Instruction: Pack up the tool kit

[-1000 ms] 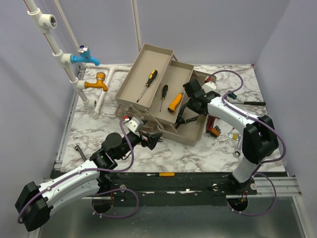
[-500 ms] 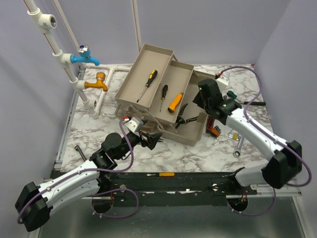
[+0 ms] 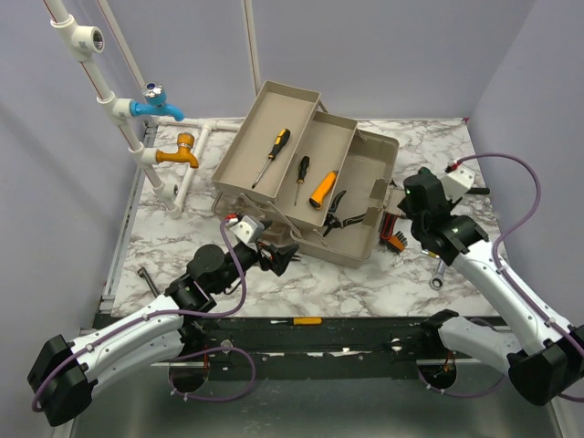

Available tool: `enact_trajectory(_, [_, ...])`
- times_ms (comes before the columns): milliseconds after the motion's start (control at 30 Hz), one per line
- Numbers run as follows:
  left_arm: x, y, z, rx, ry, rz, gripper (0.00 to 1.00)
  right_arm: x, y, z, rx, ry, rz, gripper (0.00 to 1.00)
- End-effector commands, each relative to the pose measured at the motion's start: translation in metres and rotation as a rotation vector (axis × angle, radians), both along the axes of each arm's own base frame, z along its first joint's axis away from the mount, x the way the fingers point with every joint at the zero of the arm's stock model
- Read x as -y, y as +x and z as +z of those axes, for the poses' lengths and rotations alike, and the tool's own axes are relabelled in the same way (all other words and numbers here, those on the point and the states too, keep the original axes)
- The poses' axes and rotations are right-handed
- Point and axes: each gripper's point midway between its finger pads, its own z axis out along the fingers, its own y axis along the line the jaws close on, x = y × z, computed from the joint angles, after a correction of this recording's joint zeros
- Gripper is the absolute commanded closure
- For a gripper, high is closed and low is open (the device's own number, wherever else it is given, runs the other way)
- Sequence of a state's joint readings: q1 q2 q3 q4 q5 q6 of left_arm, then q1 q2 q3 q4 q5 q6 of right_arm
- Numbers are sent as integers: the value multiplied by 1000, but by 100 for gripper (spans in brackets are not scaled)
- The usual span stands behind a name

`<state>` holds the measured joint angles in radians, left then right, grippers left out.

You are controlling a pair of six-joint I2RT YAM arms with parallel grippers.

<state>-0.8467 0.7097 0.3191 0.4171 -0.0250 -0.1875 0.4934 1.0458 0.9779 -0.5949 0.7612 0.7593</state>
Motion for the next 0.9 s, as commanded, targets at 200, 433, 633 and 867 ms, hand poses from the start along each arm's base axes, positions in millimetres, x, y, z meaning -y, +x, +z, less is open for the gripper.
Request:
enact_trajectory(200, [4,-6,21,27,-52,-31,1,90,-22,-90,-207,170,-270,35])
enact_trajectory(433, [3,-6,20,28,-53,-29,1,97,23,-127,-272,180,-283,38])
enact_trajectory(633, [0,-5,21,35,-55,-14,1,126,35,-165,-349,191,-336,39])
enact_trajectory(867, [1,-5,21,35,-57,-20,1,132,47,-192,-362,244,-318,43])
